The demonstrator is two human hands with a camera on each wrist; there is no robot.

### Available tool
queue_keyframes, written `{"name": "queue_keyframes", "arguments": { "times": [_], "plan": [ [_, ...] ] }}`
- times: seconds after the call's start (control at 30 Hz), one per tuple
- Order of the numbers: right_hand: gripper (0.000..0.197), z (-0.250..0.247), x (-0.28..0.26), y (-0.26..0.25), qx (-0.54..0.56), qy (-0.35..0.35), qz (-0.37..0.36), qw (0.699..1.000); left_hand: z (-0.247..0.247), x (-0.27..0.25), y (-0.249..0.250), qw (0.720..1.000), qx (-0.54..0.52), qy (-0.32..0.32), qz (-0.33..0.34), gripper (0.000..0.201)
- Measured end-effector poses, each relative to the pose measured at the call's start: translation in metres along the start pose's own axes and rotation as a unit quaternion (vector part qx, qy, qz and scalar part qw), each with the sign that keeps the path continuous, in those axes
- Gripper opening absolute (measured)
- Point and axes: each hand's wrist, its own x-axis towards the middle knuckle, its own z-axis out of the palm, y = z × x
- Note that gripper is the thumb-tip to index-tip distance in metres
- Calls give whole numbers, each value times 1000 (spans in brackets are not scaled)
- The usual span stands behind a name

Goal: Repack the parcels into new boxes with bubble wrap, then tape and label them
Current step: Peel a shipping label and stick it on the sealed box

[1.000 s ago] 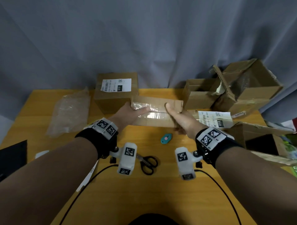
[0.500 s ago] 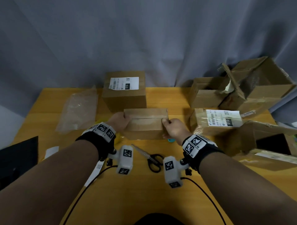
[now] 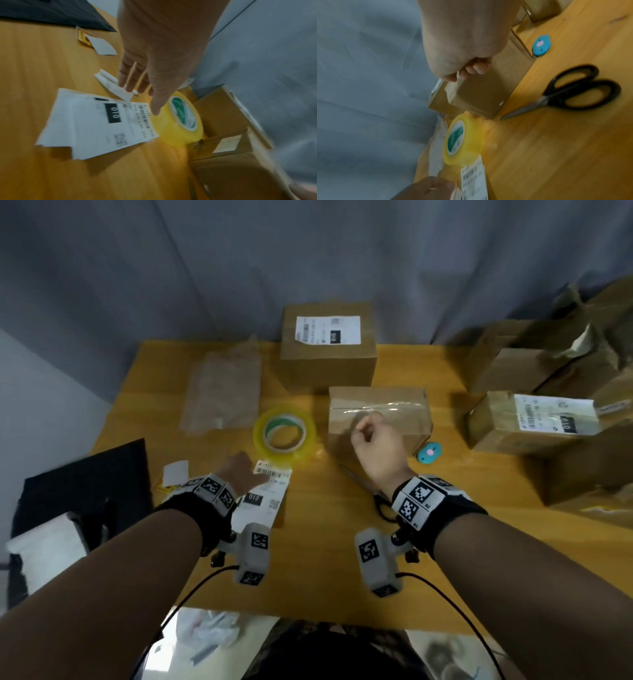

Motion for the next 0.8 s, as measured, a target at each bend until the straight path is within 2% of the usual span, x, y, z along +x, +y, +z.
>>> {"name": "queue_keyframes", "arguments": {
  "times": [0.07, 0.1, 0.23, 0.33, 0.4, 0.53, 0.7, 0.8],
  "plan": [
    [5, 21, -8, 2, 1, -34, 16, 999, 16, 8, -12, 998, 25, -61, -21, 77],
    [7, 29, -12, 3, -4, -49, 20, 999, 24, 16, -17, 997, 27, -69, -20, 82],
    [8, 52, -24, 4, -14, -116, 38, 992, 41, 28, -18, 993, 111, -31, 3, 116],
    [20, 61, -30, 3, -6, -182, 83, 980, 46, 13, -9, 979, 190, -1, 76, 119],
    [28, 65, -33, 3, 3, -193, 104, 976, 51, 4, -6, 969, 224, -6, 106, 118],
    [31, 68, -37, 2, -11, -196, 118, 973, 58, 0, -15, 963, 234, -37, 125, 105],
    [27, 70, -40, -3, -17, -200, 123, 972, 42, -2, -14, 943, 265, -13, 199, 33],
    [27, 69, -43, -11, -10, -208, 134, 969, 18, -13, -9, 950, 221, 6, 219, 37]
  ]
}}
